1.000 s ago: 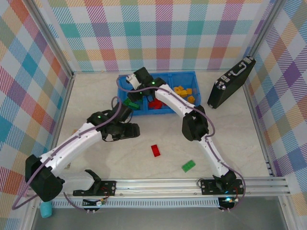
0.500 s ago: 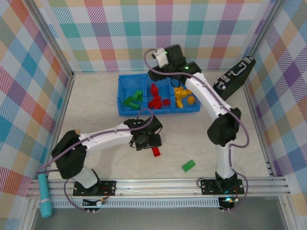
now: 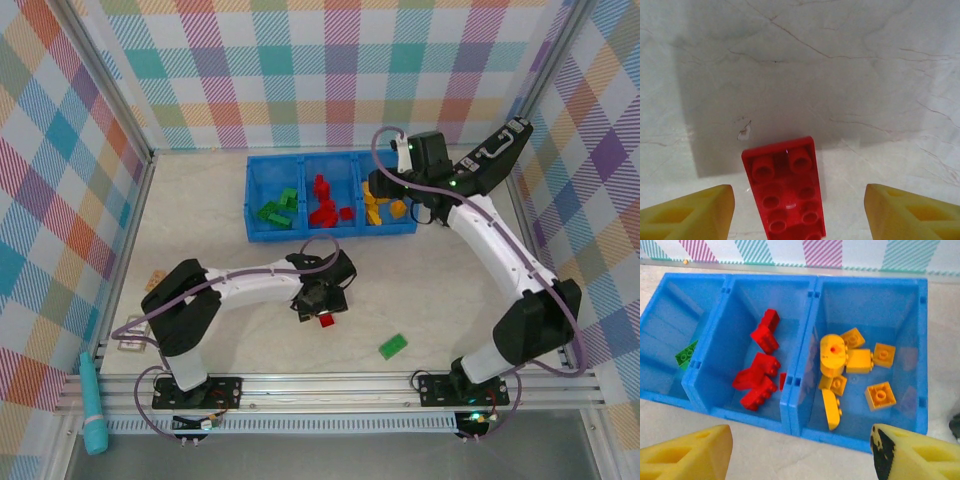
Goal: Sort the legos into containers by color
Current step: Pick up the lego from the middle-left of the table.
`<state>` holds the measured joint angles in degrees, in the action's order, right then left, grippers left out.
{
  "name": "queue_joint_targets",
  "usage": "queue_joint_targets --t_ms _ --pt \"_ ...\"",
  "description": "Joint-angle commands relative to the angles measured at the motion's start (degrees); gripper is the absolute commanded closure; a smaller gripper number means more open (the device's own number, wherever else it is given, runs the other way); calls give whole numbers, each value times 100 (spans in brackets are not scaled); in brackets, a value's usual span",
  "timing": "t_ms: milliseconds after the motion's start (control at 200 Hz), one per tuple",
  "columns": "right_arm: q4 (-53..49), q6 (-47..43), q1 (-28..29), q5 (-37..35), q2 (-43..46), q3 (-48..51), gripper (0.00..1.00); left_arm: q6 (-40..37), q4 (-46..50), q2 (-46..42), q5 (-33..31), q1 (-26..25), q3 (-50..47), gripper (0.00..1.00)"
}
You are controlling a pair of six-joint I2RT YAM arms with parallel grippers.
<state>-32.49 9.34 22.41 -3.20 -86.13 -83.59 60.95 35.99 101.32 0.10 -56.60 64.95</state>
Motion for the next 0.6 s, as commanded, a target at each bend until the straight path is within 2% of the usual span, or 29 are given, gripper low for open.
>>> queue_joint_targets --t_ms 0,190,300,595 --pt "36 451 52 -84 261 321 27 145 -75 165 78 -111 85 35" --pt "-81 828 53 291 787 1188 28 162 28 274 80 -219 83 46" --pt "-166 1051 53 397 1134 1762 28 220 34 274 95 -273 -5 58" --pt "-717 1855 53 140 2015 2909 27 183 129 281 182 -352 -66 80"
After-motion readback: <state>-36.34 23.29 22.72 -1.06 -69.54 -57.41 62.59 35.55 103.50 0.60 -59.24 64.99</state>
